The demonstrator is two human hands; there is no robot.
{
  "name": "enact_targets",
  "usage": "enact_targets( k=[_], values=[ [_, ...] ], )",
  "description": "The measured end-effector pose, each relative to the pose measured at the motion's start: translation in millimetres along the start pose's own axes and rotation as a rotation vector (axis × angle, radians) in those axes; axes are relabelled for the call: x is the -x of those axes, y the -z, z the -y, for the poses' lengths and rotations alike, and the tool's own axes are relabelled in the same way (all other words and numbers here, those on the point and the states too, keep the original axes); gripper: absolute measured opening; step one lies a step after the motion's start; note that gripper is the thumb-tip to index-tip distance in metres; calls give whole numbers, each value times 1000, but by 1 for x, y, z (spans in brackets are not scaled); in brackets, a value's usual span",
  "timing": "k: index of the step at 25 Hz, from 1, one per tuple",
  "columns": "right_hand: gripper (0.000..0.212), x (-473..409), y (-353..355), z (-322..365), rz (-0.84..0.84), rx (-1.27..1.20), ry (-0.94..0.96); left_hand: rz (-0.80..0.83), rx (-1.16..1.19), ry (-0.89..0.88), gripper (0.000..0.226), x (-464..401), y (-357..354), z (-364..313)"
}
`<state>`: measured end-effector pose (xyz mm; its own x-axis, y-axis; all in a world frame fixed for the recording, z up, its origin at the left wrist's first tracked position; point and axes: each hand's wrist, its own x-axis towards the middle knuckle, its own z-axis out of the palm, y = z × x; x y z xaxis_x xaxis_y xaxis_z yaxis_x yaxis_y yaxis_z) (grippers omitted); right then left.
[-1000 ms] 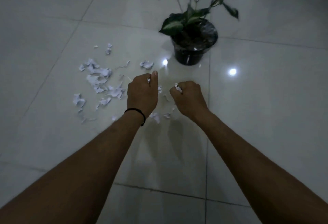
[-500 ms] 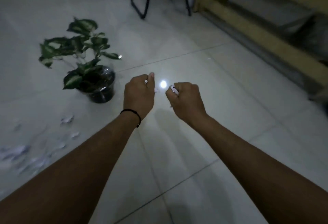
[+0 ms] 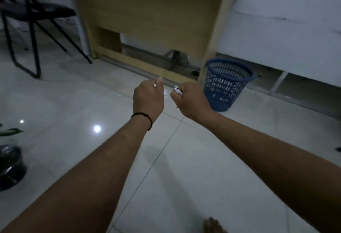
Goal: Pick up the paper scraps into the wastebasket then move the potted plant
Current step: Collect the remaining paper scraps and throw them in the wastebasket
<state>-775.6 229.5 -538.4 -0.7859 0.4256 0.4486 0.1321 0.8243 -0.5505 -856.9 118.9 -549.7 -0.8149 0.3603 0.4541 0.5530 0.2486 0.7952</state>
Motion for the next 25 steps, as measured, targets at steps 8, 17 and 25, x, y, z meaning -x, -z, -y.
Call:
enact_targets(
  k=[8,17,25],
  values=[
    [43,-33,94,-106,-179,44,-156,73,48,-89,54,-46,-124,-83],
    [43,-151,132,-312,-306,-51,-309,131,-7,-82,53,-145,-321,-96],
    [37,-265,107,-473,-299,26,-365,136,47,38,54,-235,-467,-63]
  ],
)
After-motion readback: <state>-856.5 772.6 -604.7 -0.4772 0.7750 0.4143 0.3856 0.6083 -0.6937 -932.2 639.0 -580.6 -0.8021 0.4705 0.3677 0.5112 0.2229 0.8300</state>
